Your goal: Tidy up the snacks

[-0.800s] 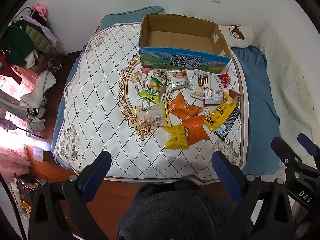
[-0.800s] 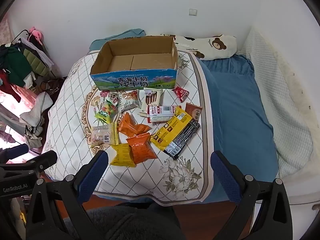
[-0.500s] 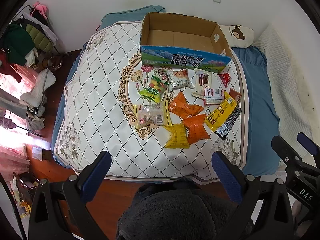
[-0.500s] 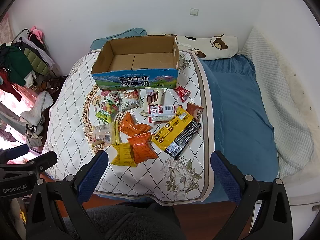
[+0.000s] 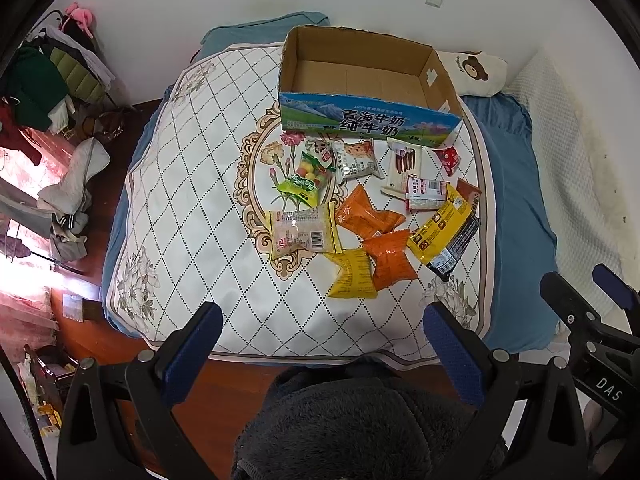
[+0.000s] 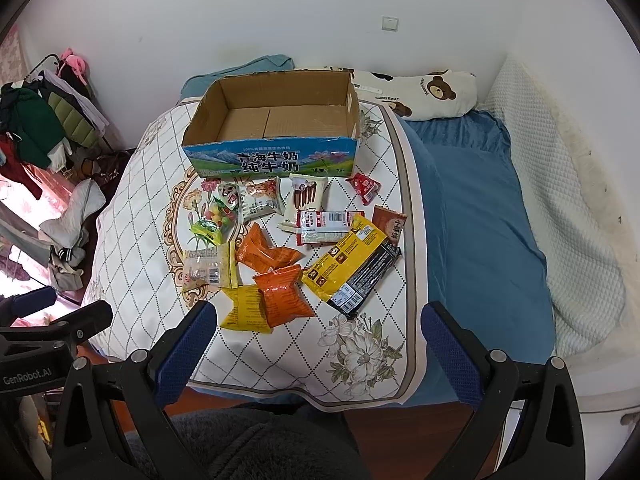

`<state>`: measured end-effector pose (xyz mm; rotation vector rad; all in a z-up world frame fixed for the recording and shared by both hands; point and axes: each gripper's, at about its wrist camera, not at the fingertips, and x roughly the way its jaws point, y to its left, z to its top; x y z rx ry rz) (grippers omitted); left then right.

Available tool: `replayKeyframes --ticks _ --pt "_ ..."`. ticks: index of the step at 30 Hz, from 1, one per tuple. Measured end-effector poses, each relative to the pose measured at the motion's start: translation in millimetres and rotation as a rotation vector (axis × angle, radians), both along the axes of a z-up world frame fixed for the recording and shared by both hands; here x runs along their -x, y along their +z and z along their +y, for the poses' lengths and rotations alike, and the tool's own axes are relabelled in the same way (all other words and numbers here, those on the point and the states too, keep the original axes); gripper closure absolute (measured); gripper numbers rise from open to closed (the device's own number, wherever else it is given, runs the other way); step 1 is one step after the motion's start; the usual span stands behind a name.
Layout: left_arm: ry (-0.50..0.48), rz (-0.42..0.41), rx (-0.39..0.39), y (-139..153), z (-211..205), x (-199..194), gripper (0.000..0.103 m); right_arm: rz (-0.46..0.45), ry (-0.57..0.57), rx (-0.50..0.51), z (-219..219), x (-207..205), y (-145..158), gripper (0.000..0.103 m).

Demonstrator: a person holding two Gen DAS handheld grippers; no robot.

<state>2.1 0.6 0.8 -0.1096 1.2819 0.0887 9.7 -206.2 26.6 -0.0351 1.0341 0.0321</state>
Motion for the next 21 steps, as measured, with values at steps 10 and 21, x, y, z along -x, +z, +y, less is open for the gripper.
replayKeyframes --ticks 10,21 --pt "0.001 -0.045 0.015 0.8 1.0 1.0 0.000 -0.001 0.001 0.002 -0.2 -1.0 0.3 0.000" --pt "0.004 -0.062 0.026 2.8 -0.4 1.7 0.000 0.004 0.001 -0.003 -0.5 -8.3 1.6 0.000"
